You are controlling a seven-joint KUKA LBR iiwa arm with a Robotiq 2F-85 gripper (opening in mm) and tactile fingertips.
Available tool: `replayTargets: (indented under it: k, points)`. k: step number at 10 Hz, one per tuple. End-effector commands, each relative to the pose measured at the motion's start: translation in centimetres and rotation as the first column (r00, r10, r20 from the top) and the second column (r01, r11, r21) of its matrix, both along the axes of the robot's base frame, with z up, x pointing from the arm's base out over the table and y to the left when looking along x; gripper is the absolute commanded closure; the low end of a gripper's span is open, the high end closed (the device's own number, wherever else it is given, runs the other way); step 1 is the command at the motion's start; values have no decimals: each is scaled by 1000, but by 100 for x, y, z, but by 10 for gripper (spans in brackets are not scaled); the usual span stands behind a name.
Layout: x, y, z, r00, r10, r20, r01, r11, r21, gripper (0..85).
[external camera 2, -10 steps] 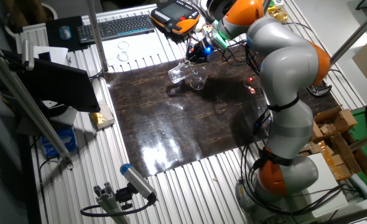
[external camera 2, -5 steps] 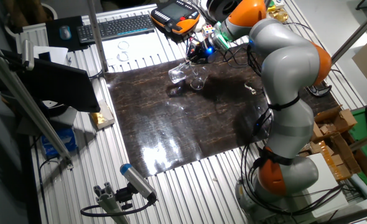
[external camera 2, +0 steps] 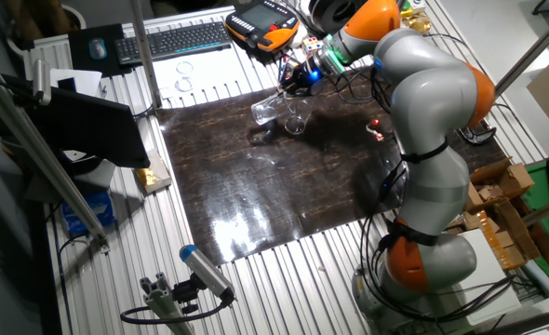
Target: Pour the water from one cup into another empty cup
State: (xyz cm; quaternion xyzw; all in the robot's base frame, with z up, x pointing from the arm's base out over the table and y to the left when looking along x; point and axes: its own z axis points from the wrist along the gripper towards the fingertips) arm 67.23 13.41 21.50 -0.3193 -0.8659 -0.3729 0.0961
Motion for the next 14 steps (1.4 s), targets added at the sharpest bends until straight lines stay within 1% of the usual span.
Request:
replayTargets:
  k: [1,2,3,5,6,7,9,10,12,14]
  points:
    - [0,-5,-3,1000,1,-1,-1,1000,2,843]
    - [0,-8,-4,1000,10,7,-10,1000,9,843]
    - [1,-13,-2,999,20,25,-21,1000,16,843]
    - [19,-55,30,996,57,70,-59,998,26,843]
    - [30,-85,53,995,66,70,-68,997,28,843]
    - [33,-98,58,994,76,79,-80,996,42,843]
    - [24,-105,74,991,86,101,-92,994,57,843]
    - [17,-106,82,991,90,104,-97,993,64,843]
    - [3,-106,94,988,99,119,-109,991,79,843]
    - [-9,-106,113,977,134,163,-148,986,77,843]
